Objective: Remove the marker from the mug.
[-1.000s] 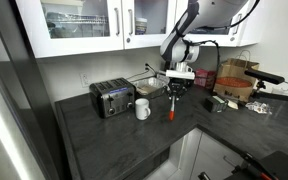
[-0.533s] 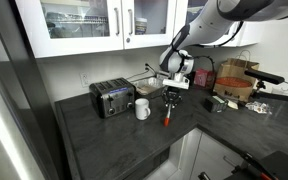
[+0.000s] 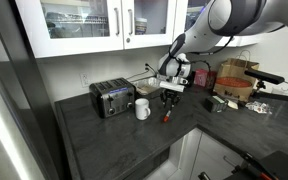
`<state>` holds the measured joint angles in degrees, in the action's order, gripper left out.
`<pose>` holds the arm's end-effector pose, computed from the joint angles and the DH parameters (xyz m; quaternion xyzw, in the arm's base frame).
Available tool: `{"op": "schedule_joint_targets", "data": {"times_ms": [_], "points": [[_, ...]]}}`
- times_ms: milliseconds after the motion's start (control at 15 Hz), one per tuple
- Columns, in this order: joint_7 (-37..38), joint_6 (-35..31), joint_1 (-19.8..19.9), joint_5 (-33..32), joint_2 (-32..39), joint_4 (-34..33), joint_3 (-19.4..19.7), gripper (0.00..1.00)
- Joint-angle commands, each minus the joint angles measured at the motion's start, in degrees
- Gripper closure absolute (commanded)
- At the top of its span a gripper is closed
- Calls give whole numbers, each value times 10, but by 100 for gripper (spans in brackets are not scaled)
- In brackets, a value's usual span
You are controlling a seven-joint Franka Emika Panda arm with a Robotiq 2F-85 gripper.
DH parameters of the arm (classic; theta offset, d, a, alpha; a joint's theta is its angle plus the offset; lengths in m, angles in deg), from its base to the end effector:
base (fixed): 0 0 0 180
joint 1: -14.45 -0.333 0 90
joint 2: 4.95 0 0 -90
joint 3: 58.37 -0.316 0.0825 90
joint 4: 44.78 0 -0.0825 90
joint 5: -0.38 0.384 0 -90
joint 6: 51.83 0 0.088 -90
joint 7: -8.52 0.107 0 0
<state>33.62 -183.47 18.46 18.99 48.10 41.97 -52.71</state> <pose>0.6791 -0.1000 0.1011 -0.9155 0.3902 0.0751 0.0633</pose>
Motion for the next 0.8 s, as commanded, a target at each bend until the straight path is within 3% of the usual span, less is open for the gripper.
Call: {"op": "schedule_joint_targets", "data": {"times_ms": [0,267,733], "points": [[35,-20,-21,-20,7,-8,21,27],[17,-66,-30,-26,-8,8,15,0],[5,-152,-35,-29,-29,38,15,0]]}}
